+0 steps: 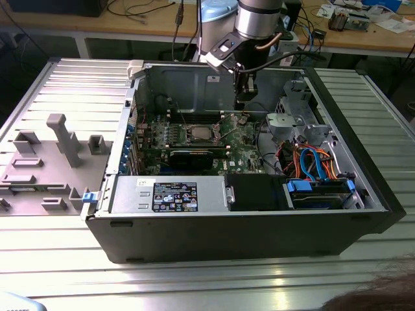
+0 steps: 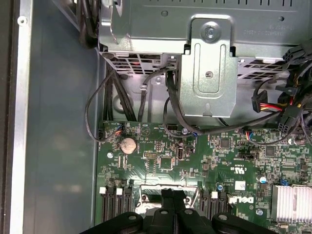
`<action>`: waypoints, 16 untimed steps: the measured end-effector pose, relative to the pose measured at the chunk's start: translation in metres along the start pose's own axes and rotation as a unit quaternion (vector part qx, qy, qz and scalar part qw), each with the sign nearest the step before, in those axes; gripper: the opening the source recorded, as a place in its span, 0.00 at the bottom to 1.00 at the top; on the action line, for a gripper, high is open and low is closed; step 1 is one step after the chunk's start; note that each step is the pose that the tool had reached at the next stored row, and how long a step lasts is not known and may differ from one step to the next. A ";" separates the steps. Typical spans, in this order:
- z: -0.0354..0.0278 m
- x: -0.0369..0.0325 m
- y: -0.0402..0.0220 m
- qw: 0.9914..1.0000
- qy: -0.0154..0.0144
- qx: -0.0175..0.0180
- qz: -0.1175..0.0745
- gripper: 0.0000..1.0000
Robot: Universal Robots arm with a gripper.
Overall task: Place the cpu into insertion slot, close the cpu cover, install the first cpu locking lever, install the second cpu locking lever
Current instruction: 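Install the second cpu locking lever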
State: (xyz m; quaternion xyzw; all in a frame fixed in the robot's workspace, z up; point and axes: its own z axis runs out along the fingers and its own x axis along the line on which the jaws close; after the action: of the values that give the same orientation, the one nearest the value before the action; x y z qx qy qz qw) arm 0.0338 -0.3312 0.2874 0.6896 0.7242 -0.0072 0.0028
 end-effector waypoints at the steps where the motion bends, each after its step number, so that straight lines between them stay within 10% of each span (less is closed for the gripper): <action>1: 0.0000 0.0000 0.0001 1.000 0.000 0.000 0.000 0.11; 16: 0.0000 -0.0002 0.0040 1.000 0.000 0.000 0.000 0.11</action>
State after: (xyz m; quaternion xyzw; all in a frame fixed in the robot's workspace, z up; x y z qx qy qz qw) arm 0.0378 -0.3311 0.2874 0.6896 0.7242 -0.0072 0.0028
